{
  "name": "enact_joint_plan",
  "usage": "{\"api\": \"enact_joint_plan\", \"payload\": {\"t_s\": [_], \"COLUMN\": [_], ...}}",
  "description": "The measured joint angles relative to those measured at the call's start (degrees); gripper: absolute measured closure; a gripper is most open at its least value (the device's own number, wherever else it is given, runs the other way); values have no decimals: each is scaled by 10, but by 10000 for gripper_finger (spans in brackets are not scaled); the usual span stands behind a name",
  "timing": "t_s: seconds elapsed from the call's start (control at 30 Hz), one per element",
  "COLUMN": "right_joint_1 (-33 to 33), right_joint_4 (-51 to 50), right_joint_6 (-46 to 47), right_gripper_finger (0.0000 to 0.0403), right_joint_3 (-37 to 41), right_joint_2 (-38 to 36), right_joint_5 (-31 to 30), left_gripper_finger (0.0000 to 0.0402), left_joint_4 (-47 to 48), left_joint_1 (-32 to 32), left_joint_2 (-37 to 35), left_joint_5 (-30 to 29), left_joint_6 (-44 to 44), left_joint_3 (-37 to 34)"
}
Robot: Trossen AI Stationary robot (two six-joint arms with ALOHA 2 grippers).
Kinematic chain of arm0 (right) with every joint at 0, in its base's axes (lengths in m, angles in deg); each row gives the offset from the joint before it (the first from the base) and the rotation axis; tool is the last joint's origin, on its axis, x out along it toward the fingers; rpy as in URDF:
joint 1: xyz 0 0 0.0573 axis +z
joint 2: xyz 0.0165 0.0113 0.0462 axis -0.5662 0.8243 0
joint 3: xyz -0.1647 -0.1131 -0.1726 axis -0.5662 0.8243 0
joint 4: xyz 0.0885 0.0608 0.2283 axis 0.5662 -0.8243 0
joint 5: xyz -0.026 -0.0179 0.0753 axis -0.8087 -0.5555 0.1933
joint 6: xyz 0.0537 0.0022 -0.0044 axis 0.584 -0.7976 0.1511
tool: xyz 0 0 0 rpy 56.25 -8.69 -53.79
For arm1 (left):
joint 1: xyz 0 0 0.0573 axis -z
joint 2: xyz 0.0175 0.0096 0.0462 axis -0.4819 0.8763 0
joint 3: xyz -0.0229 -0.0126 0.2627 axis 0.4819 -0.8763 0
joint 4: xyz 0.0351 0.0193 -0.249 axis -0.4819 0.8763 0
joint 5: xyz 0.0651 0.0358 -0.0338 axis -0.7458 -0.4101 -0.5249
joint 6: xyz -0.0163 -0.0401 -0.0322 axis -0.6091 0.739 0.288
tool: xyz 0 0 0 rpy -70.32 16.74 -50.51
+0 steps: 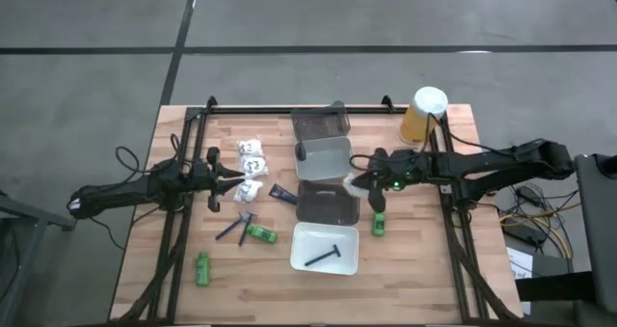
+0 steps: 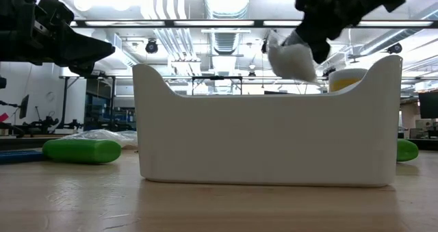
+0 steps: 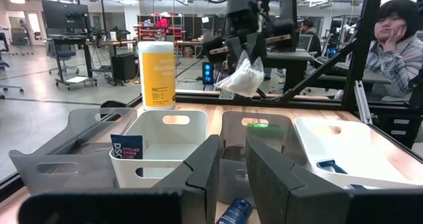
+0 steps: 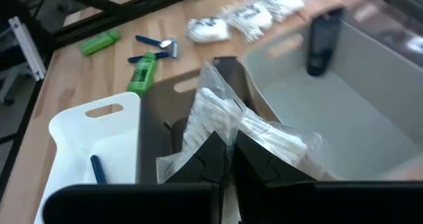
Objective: Pick & Place Travel size toiletries
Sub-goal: Put the white cotton pack into the bottom black bin
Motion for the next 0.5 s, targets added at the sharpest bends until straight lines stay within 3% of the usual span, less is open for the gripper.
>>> {"api": "enact_joint_plan", "payload": {"t_s": [0.5], "right_joint_1": [40], "right_joint_4": [-2], "right_joint_6": [-259], "right_gripper_finger": [391], "right_joint_3": [-128], "right_joint_2": [213], "right_joint_5": [2], "left_gripper_finger": [323], "left_joint_4": [0], "left_joint_1": [0], "left_joint_2": [0], "left_joint_5": [0], "left_joint_6": [0], "left_joint_3": [0]}}
